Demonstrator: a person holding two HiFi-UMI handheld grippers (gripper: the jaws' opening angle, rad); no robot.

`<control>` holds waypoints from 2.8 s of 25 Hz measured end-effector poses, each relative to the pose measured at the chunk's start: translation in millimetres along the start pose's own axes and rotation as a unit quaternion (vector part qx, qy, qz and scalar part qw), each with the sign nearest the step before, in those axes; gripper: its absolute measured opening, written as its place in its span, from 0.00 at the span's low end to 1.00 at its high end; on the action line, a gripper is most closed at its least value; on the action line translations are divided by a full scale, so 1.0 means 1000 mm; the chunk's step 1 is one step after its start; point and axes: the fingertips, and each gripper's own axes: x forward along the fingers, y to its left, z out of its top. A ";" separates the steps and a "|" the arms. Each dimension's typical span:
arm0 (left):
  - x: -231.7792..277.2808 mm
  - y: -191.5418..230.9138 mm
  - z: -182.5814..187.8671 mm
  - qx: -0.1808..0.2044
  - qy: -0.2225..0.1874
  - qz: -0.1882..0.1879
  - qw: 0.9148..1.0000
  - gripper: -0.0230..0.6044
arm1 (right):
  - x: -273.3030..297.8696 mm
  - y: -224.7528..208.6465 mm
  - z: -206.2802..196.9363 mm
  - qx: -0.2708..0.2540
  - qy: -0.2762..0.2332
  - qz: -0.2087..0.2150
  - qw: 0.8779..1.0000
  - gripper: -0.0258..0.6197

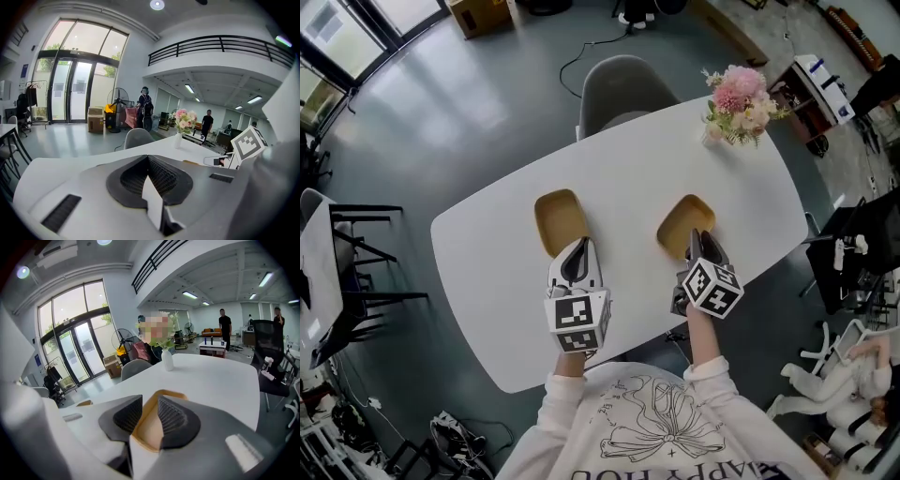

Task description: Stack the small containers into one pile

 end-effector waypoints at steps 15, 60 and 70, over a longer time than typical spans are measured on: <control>0.070 -0.072 -0.025 0.027 0.062 -0.028 0.997 0.05 | 0.041 -0.081 -0.032 0.034 0.067 -0.029 0.997 0.23; -0.038 0.055 -0.013 -0.052 -0.012 0.093 0.994 0.05 | 0.026 0.100 -0.002 -0.021 0.051 0.125 0.991 0.09; -0.087 0.122 -0.004 -0.086 -0.047 0.157 0.983 0.05 | 0.035 0.199 -0.008 -0.074 0.070 0.188 0.977 0.09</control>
